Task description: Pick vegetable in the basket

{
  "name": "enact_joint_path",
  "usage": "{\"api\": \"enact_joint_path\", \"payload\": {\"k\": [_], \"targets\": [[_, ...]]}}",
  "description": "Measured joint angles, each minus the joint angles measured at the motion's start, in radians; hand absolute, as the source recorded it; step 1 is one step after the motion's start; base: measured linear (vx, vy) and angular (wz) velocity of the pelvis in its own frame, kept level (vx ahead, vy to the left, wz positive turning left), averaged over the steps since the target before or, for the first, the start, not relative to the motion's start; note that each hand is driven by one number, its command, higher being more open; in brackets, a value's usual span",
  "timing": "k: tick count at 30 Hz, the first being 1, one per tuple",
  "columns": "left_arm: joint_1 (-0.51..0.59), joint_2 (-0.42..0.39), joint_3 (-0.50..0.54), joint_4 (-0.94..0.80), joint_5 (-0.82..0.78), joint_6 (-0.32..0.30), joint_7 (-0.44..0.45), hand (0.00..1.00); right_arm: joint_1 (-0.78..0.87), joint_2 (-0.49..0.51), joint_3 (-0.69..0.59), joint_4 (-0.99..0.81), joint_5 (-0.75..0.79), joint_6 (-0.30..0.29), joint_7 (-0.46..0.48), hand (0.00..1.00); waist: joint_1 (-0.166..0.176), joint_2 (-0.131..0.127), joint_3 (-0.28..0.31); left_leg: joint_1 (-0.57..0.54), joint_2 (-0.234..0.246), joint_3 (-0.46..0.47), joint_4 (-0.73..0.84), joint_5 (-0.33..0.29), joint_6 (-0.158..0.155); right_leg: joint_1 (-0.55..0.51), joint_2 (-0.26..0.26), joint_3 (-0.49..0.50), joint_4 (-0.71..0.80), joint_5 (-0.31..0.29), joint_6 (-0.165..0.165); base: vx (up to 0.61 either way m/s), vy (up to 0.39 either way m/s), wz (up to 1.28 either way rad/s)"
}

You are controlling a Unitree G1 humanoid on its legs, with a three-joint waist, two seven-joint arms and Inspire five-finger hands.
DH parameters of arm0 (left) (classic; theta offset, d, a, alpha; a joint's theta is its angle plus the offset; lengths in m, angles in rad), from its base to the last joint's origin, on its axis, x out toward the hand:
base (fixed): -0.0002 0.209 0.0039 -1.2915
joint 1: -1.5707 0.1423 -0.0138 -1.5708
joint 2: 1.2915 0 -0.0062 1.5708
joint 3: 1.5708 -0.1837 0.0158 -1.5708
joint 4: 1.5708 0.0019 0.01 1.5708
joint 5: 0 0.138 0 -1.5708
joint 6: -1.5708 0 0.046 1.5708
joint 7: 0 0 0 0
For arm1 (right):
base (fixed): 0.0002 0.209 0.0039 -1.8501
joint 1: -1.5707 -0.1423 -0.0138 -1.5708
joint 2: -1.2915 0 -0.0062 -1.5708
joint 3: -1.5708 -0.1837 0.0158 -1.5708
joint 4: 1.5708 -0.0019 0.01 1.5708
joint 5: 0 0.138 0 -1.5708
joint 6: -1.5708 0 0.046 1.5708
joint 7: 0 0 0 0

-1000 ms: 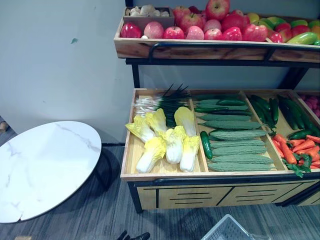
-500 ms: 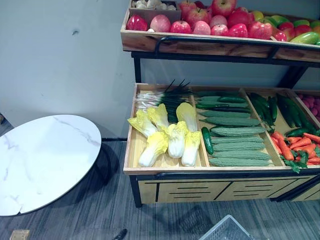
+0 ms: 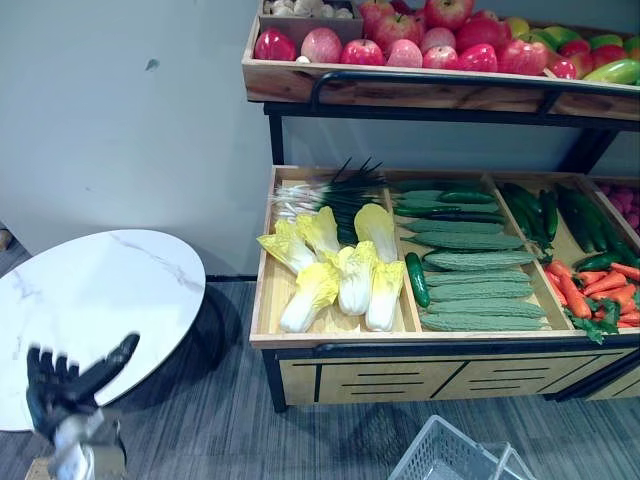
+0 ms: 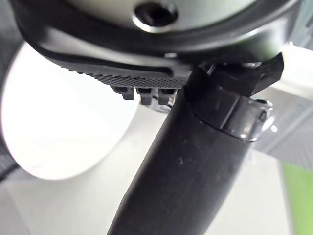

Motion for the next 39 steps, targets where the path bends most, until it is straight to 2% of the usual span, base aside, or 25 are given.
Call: {"api": "enact_joint_path", "payload": {"k": [2,3,7,10,13,18,23,32,39], "targets": [[-0.011,0.065,-0.040,-0.146,0.098,0.104,-0.027,1.00,0.035,0.007,0.000,-0.029,-0.002,0.001,0.005,0.00,0.000,0.004,-0.021,-0.006,0.001,0.010,0.000,-0.001,0.000,-0.002,0.001,0.010,-0.012,0.009,-0.003,-0.05,0.040,-0.11],[-0.011,0.072,-0.050,-0.178,0.117,0.123,-0.038,1.00,0.042,0.006,-0.001,-0.031,-0.003,0.001,0.008,0.00,0.000,0.006,-0.030,-0.010,0.001,0.013,0.000,-0.002,0.000,-0.003,0.002,0.012,-0.021,0.015,-0.001,0.00,0.046,-0.14],[-0.069,0.110,-0.204,-0.341,0.263,0.306,-0.191,1.00,0.086,-0.001,-0.005,-0.051,-0.020,0.002,0.009,0.00,0.000,0.028,-0.086,-0.012,0.005,0.045,0.000,-0.004,-0.003,-0.004,0.006,0.040,-0.056,0.045,-0.001,0.01,0.050,-0.19],[-0.104,0.109,-0.283,-0.356,0.280,0.369,-0.225,1.00,0.101,-0.002,-0.015,-0.066,-0.033,0.002,0.009,0.00,-0.003,0.044,-0.103,-0.012,0.012,0.066,0.000,-0.004,-0.004,-0.016,0.013,0.061,-0.056,0.052,-0.006,-0.02,0.011,-0.20],[-0.152,0.105,-0.343,-0.358,0.332,0.447,-0.221,1.00,0.113,-0.001,-0.027,-0.067,-0.039,0.002,0.010,0.00,-0.007,0.053,-0.109,-0.009,0.020,0.078,0.000,-0.003,-0.006,-0.019,0.022,0.073,-0.056,0.057,-0.010,-0.03,-0.005,-0.13],[-0.181,0.073,-0.368,-0.358,0.401,0.509,-0.162,1.00,0.124,0.005,-0.044,-0.067,-0.039,0.002,0.010,0.00,-0.010,0.050,-0.121,-0.007,0.025,0.095,0.000,-0.003,-0.006,-0.026,0.028,0.086,-0.056,0.062,-0.013,-0.03,0.002,-0.09],[-0.206,0.048,-0.441,-0.344,0.492,0.550,-0.058,1.00,0.137,0.020,-0.043,-0.067,-0.038,-0.004,0.010,0.00,-0.011,0.033,-0.143,-0.007,0.024,0.109,0.000,-0.002,-0.006,-0.034,0.029,0.102,-0.056,0.066,-0.013,-0.01,0.013,-0.08],[-0.254,-0.047,-0.502,-0.230,0.645,0.572,0.107,1.00,0.154,0.024,-0.035,-0.088,-0.038,-0.012,0.013,0.00,-0.032,0.029,-0.150,-0.005,0.031,0.150,0.000,-0.003,-0.006,-0.058,0.037,0.143,-0.055,0.083,-0.012,-0.03,0.011,-0.14],[-0.303,-0.048,-0.565,-0.053,0.726,0.575,0.188,1.00,0.153,0.030,-0.017,-0.098,-0.037,-0.024,0.020,0.00,-0.057,0.025,-0.142,0.010,0.035,0.183,0.000,0.000,-0.010,-0.071,0.046,0.172,-0.044,0.087,-0.013,-0.04,-0.002,-0.14]]}}
